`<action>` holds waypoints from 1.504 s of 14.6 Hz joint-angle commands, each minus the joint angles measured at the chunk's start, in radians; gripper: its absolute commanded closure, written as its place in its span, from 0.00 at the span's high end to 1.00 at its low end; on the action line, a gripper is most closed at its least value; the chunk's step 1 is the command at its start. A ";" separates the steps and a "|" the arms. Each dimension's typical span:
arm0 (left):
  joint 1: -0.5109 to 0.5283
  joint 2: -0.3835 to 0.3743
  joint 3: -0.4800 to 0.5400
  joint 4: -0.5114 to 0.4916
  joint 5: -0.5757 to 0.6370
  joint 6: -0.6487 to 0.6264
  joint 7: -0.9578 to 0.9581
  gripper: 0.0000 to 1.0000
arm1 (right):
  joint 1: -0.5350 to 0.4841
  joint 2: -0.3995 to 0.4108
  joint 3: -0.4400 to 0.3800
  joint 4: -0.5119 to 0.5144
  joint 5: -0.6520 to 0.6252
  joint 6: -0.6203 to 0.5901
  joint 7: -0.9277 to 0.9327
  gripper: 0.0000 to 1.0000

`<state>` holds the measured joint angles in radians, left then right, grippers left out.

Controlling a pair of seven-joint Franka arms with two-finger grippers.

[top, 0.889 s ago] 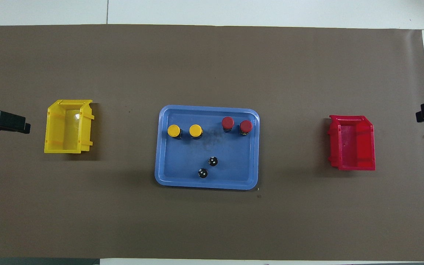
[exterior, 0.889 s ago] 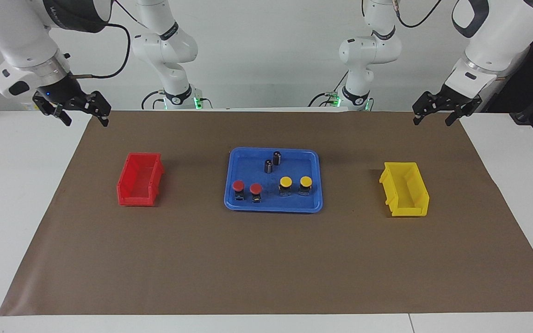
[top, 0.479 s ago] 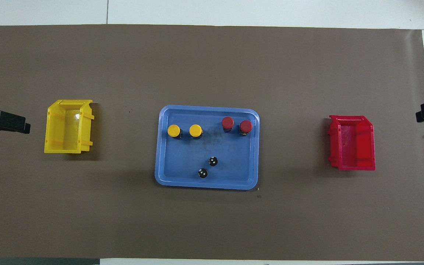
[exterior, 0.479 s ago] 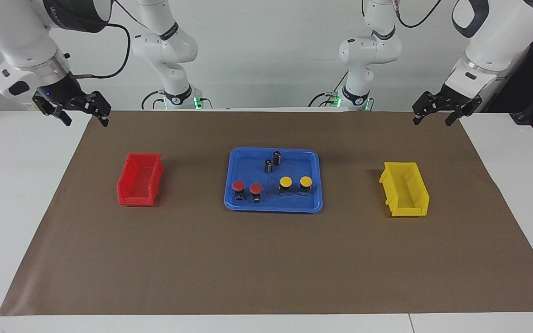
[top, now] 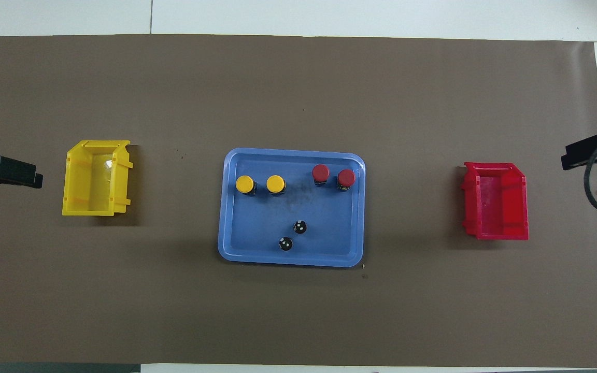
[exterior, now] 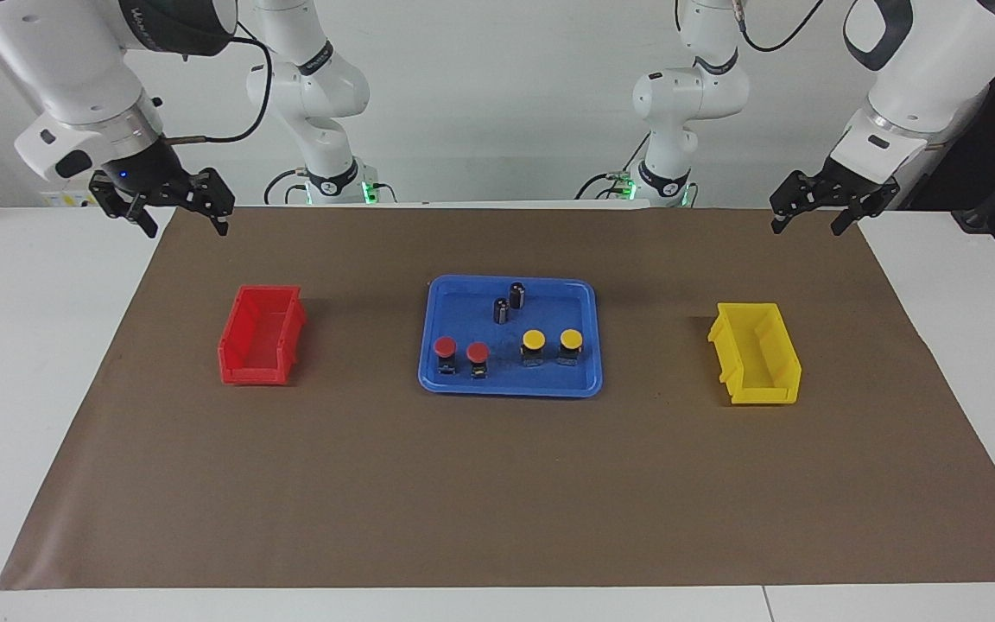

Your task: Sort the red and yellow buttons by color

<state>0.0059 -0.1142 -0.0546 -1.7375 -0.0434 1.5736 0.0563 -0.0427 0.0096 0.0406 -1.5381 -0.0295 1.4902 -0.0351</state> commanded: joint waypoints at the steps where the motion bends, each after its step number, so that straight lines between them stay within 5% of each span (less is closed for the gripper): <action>1: -0.001 0.001 0.004 0.007 0.011 -0.018 -0.001 1.00 | -0.002 0.136 0.132 0.122 -0.009 -0.001 0.142 1.00; 4: -0.001 -0.001 0.004 0.007 0.011 -0.018 -0.004 1.00 | 0.050 0.260 0.275 0.142 -0.023 0.170 0.405 1.00; 8: 0.000 -0.001 0.005 0.004 0.011 -0.015 -0.001 1.00 | 0.213 0.378 0.275 0.061 -0.095 0.394 0.641 1.00; 12: 0.000 -0.007 0.009 -0.004 0.011 -0.024 -0.006 1.00 | 0.225 0.375 0.274 -0.095 -0.099 0.548 0.659 1.00; 22: 0.000 -0.027 0.009 -0.050 0.011 0.014 -0.004 1.00 | 0.204 0.346 0.275 -0.215 -0.101 0.596 0.647 0.86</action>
<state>0.0063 -0.1141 -0.0494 -1.7517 -0.0434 1.5687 0.0551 0.1832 0.3991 0.3038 -1.6787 -0.1147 2.0425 0.6142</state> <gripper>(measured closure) 0.000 0.128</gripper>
